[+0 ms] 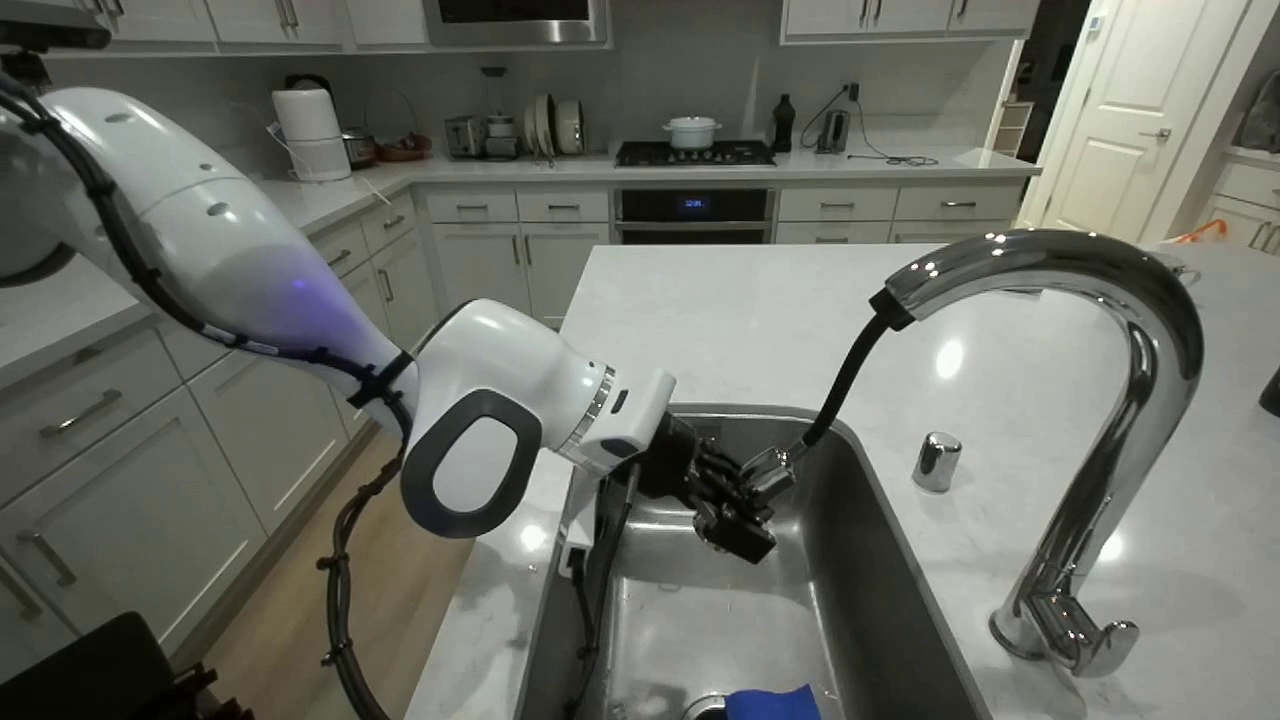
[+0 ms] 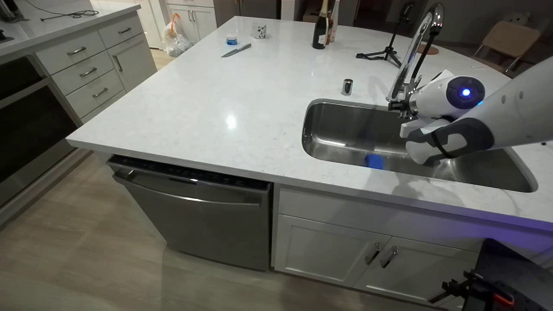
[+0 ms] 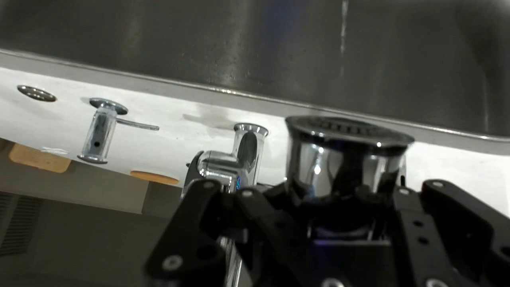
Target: Pull out the tap nozzle
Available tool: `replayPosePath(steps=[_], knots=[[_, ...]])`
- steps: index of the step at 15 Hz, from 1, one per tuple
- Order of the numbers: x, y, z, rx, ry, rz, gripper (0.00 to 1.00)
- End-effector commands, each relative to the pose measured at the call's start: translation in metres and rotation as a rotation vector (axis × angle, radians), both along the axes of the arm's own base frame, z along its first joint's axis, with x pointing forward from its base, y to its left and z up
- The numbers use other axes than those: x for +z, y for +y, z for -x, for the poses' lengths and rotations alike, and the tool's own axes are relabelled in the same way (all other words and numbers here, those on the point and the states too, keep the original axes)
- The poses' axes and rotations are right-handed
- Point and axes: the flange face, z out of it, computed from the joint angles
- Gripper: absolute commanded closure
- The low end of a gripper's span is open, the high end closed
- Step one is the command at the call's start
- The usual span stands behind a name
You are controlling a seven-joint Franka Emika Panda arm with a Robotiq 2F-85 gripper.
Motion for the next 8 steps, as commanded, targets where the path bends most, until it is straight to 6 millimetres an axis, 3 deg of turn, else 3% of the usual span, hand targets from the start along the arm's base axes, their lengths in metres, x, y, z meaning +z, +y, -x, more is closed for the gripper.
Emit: replayPosePath(steps=[1, 3, 4, 5, 8], knots=[[-0.0214, 0.0148, 0.0122, 0.009, 0.084, -0.082, 0.99], [-0.0257, 0.0163, 0.0134, 0.003, 0.095, -0.091, 0.99], [-0.0271, 0.0166, 0.0132, 0.0, 0.099, -0.093, 0.72], [-0.0274, 0.0157, 0.0131, -0.004, 0.104, -0.093, 0.71], [-0.0291, 0.0142, 0.0125, -0.014, 0.12, -0.098, 0.49]])
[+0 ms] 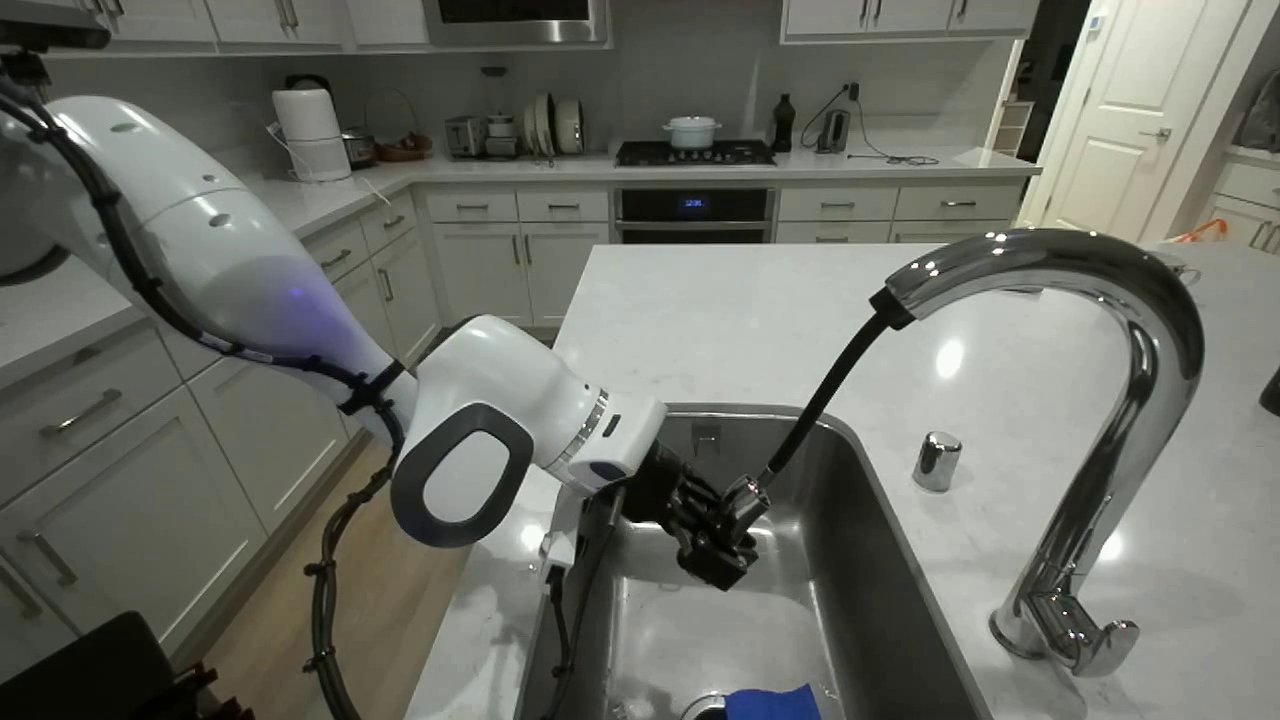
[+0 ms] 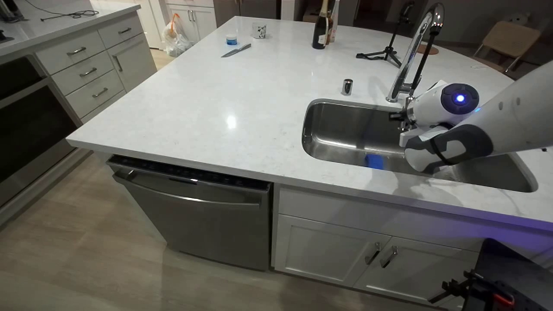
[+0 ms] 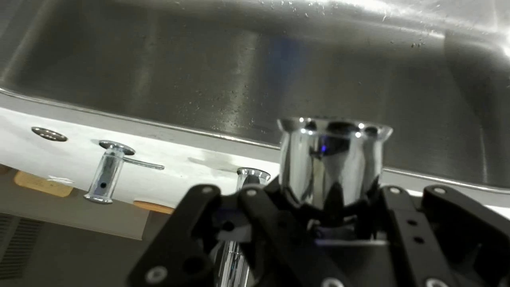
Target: Pull out the tap nozzle
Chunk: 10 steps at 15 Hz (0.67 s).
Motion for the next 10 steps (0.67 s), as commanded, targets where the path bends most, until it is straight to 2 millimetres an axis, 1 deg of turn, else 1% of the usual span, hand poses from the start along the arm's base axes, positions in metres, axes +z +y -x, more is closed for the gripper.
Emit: replayPosePath(steps=[1, 2, 4, 6, 7, 8, 10], knots=[[-0.007, 0.006, 0.005, 0.003, 0.061, -0.053, 0.42], [-0.009, 0.005, 0.005, -0.002, 0.073, -0.059, 0.34], [-0.015, 0.003, 0.006, -0.023, 0.136, -0.09, 0.2], [-0.015, 0.005, 0.009, -0.036, 0.198, -0.119, 0.05], [-0.014, 0.007, 0.011, -0.04, 0.221, -0.135, 0.0], [-0.011, 0.008, 0.012, -0.046, 0.243, -0.142, 0.0], [0.002, 0.011, 0.014, -0.038, 0.269, -0.169, 0.0]])
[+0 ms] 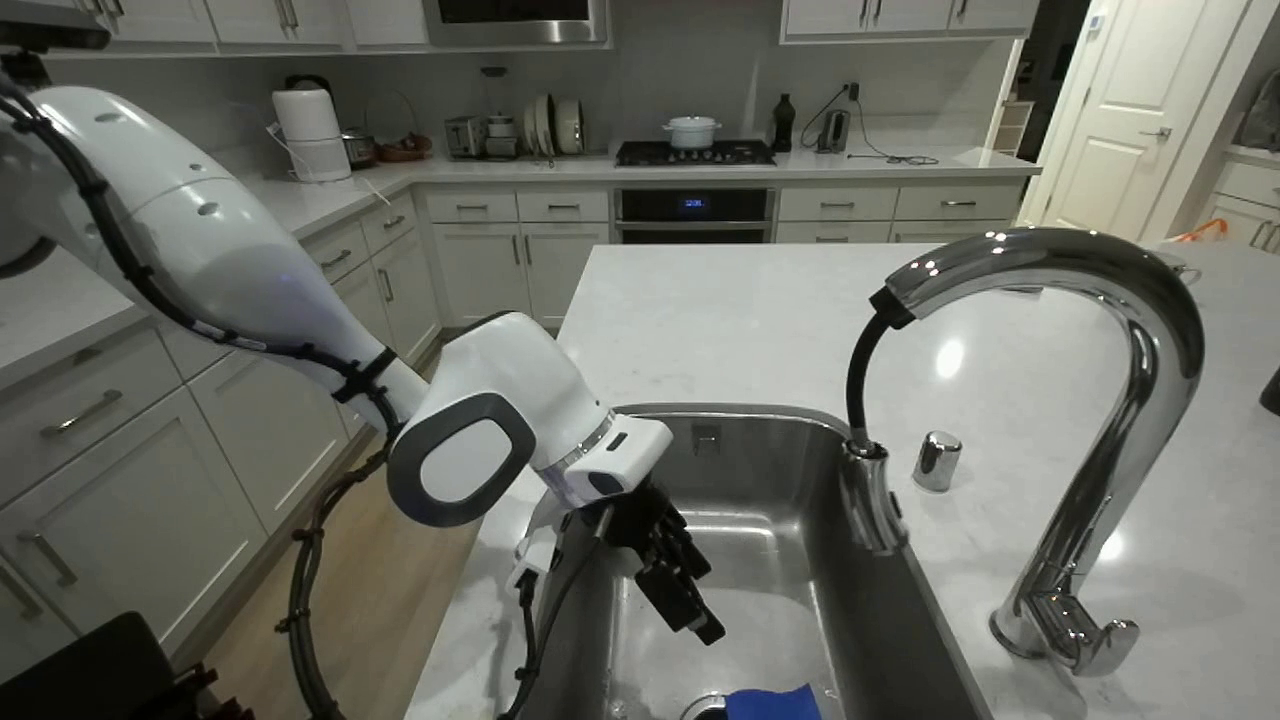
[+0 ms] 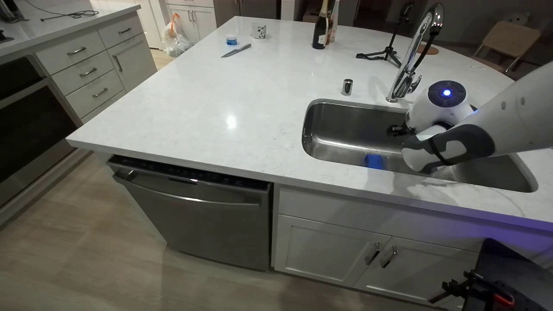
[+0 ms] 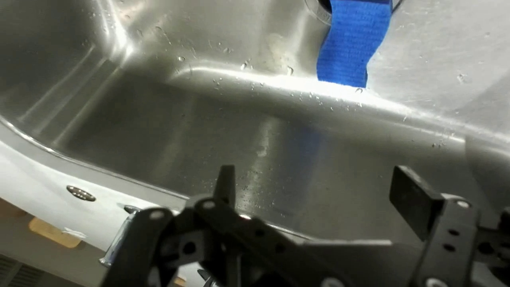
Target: Pull out the tap nozzle
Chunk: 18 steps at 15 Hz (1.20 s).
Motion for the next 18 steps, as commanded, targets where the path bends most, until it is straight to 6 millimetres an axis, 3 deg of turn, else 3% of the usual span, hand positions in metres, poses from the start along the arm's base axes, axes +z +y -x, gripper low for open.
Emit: replayPosePath(steps=[1, 11, 18], knots=[[0.032, 0.01, 0.006, 0.023, 0.053, -0.085, 0.0], [0.138, 0.043, 0.02, 0.036, 0.328, -0.384, 0.0], [0.178, 0.079, 0.042, 0.02, 0.454, -0.576, 0.0]])
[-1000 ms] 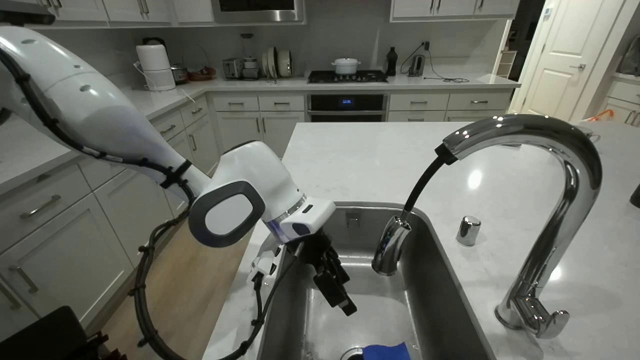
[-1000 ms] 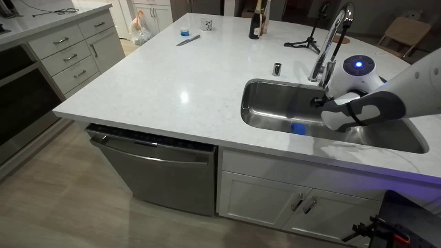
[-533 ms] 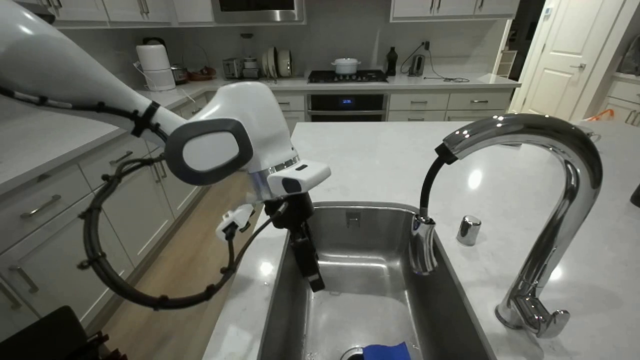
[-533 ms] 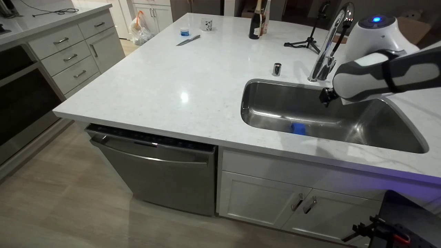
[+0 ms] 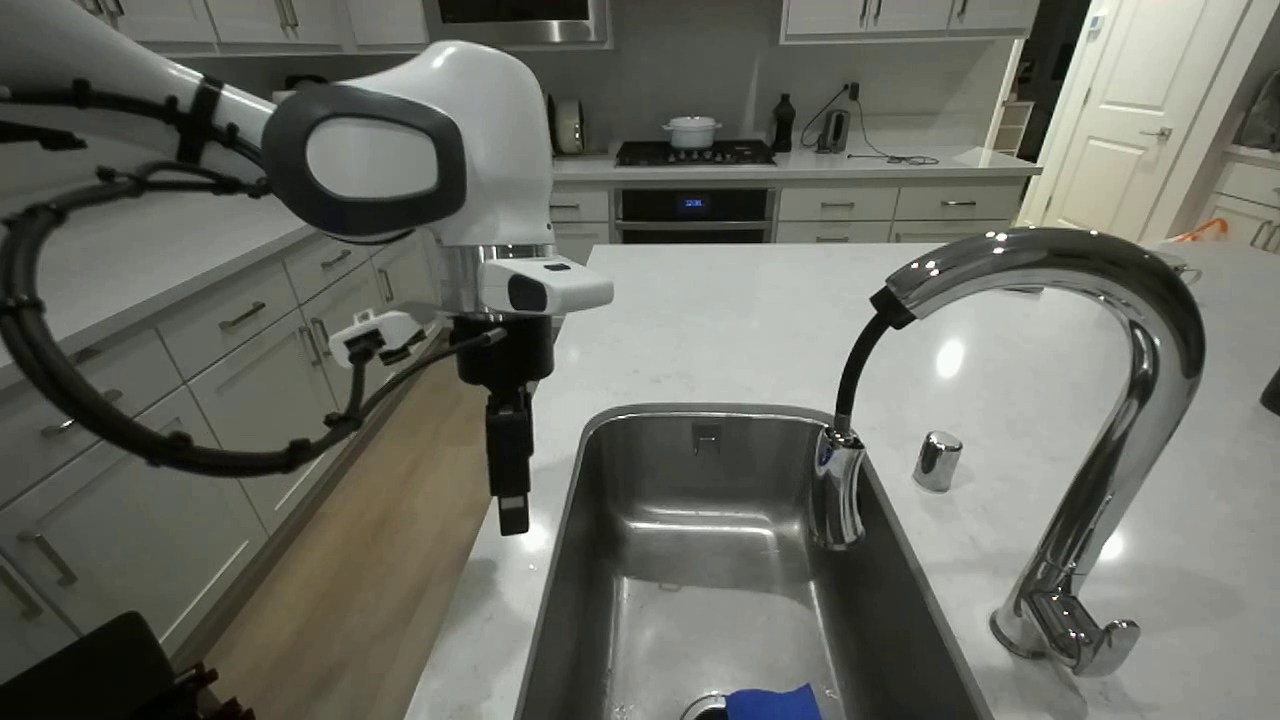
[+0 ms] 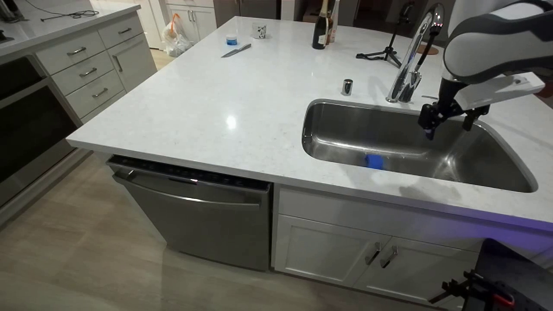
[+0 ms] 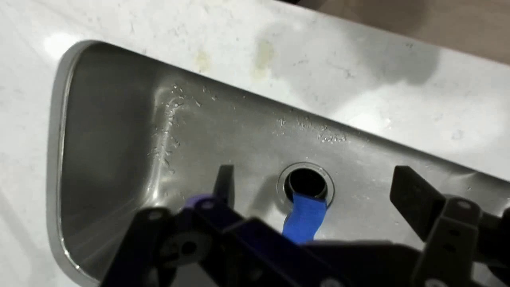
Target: Pull out the tap nozzle
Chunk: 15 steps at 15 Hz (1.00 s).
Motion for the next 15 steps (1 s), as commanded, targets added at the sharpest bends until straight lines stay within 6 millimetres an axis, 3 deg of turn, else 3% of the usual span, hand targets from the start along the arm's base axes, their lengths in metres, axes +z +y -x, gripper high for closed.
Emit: replayPosePath(steps=[1, 9, 11, 12, 15], knots=[[0.018, 0.014, 0.008, 0.009, 0.007, -0.087, 0.0], [0.067, 0.026, 0.051, 0.022, -0.093, -0.168, 0.0], [0.071, 0.028, 0.06, 0.032, -0.092, -0.189, 0.0], [0.062, 0.019, 0.045, 0.02, -0.095, -0.183, 0.0], [0.063, 0.018, 0.048, 0.027, -0.098, -0.193, 0.0]])
